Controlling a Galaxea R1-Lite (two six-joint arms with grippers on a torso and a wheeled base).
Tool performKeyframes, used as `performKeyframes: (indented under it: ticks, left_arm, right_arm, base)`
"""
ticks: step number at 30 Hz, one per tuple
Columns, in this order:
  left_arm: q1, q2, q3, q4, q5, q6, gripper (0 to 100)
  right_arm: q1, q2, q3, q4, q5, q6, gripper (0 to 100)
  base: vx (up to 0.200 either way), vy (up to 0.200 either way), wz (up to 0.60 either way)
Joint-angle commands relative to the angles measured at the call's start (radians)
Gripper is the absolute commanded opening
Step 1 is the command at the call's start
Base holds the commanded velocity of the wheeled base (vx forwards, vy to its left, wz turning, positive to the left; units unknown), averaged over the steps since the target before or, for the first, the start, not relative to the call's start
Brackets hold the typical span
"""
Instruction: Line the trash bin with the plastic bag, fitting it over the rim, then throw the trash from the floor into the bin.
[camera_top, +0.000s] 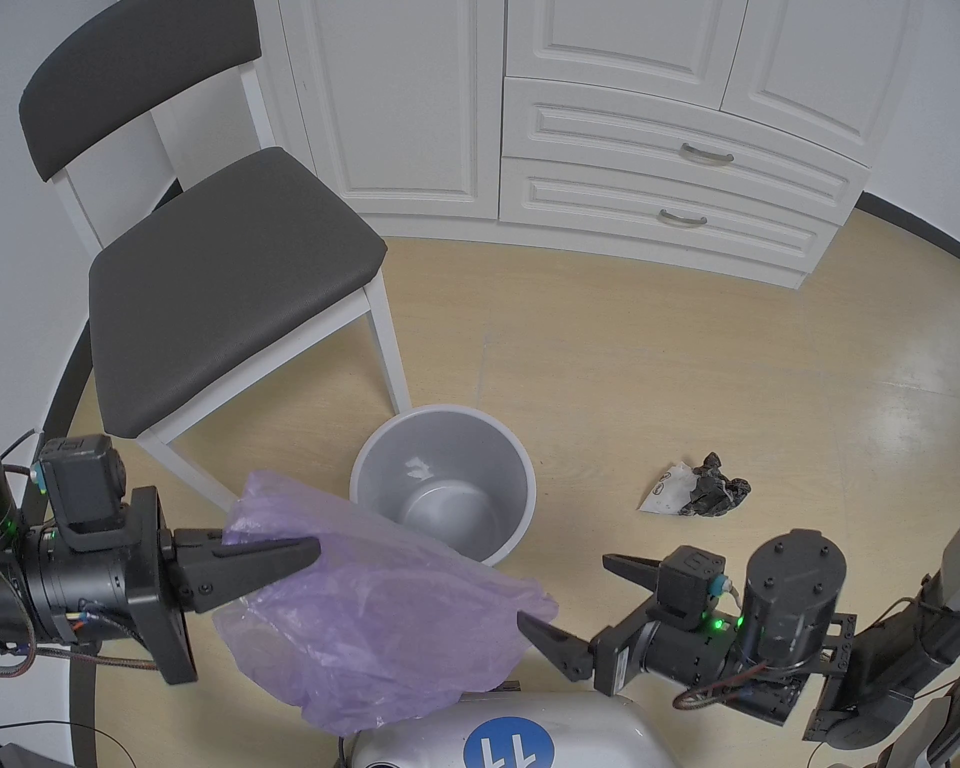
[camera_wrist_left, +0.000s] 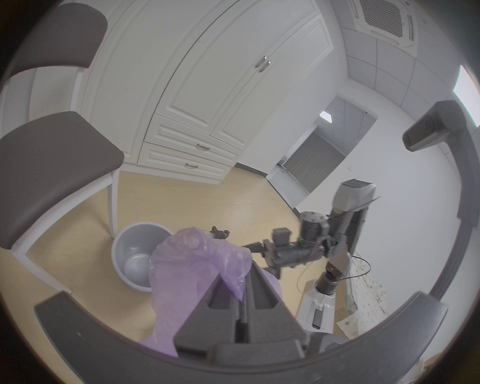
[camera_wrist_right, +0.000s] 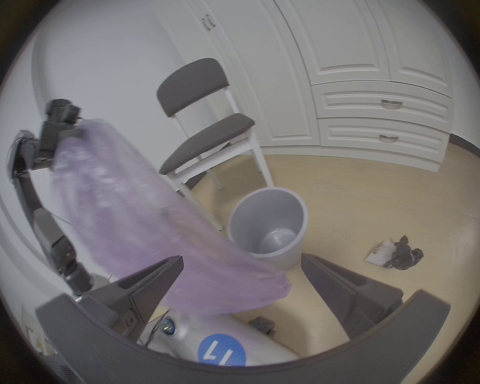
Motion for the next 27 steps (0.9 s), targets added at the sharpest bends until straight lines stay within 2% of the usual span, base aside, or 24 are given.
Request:
performKeyframes:
  ticks: [1,4,8,14,19,21,22,27]
  left_arm:
    - [0.048,0.073,-0.008,-0.035,-0.002,0.005,0]
    - [0.048,0.075,-0.006,-0.053,-0.001,0.005,0]
    - [0.048,0.059,-0.001,-0.055,-0.007,0.005,0]
    - [0.017,0.004,0.009,-0.041,-0.011,0.008,0]
    - [-0.019,-0.030,0.026,-0.041,-0.011,0.009,0]
    - [-0.026,-0.034,0.028,-0.041,-0.011,0.009,0]
    - [-0.041,-0.045,0.034,-0.041,-0.011,0.009,0]
    - [-0.069,-0.046,0.046,-0.053,-0.010,0.011,0]
  right_arm:
    - [0.078,-0.065,0.055,-0.001,0.034,0.001,100]
    - [0.119,-0.022,0.055,-0.011,0.035,0.013,100]
    - [0.110,0.004,0.043,-0.038,0.025,0.016,100]
    - [-0.046,0.005,-0.031,-0.067,0.017,0.013,100]
    - [-0.146,0.050,-0.104,-0.057,0.014,0.014,100]
    - [-0.157,0.062,-0.116,-0.057,0.009,0.014,100]
    - [-0.169,0.103,-0.149,-0.055,-0.020,0.016,100]
    - [-0.146,0.194,-0.164,-0.057,-0.054,0.022,100]
  base:
    - [0.000,0.000,0.00]
    - [0.000,0.000,0.00]
    - [0.000,0.000,0.00]
    - [0.000,0.000,0.00]
    - [0.000,0.000,0.00]
    - [0.000,0.000,0.00]
    - [0.000,0.000,0.00]
    - [0.000,0.000,0.00]
